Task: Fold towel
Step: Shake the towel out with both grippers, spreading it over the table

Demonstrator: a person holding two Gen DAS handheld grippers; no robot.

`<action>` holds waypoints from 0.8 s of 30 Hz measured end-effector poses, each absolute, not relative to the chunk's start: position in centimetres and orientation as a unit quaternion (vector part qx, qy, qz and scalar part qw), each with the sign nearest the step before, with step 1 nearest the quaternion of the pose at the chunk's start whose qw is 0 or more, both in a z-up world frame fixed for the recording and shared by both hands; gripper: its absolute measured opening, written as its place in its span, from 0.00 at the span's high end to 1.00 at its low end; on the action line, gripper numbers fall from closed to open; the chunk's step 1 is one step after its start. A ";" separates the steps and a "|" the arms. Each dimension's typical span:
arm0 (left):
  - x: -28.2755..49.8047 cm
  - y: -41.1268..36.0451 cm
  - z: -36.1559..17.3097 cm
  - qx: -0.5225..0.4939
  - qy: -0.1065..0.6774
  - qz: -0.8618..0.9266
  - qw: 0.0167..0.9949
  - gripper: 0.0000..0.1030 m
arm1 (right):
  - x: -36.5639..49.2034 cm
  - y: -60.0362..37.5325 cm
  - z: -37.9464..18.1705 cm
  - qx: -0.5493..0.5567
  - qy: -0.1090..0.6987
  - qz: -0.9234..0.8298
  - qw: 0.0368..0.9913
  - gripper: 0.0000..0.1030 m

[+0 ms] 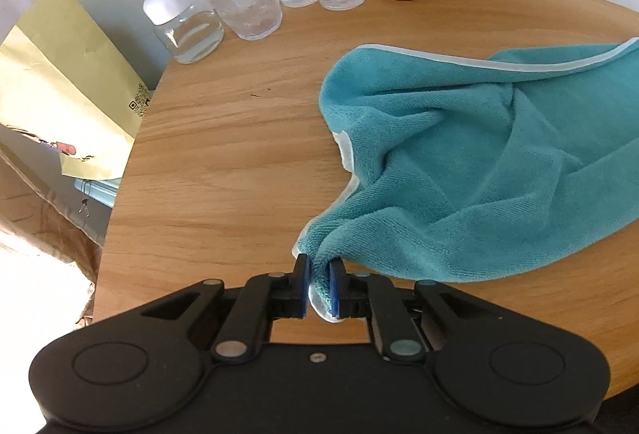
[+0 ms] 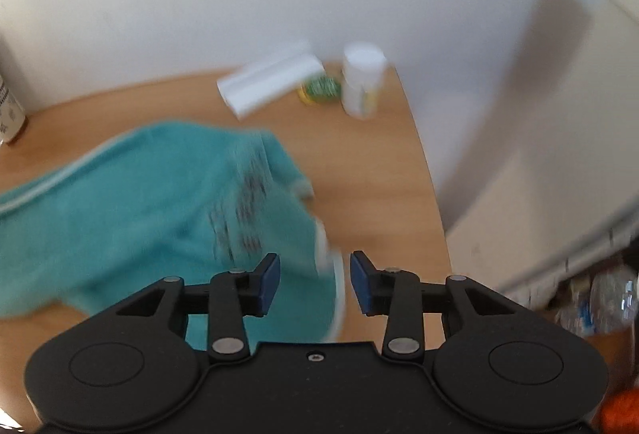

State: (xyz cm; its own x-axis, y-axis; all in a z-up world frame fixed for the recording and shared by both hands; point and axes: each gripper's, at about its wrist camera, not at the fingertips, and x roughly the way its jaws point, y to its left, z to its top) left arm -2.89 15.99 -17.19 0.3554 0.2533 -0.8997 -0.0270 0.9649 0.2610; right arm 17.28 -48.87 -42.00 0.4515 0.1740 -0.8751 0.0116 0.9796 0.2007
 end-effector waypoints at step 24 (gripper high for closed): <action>-3.3 16.1 -17.2 0.108 0.545 0.082 0.828 0.93 | 16.0 -46.6 -45.6 0.132 0.577 0.038 0.805 0.96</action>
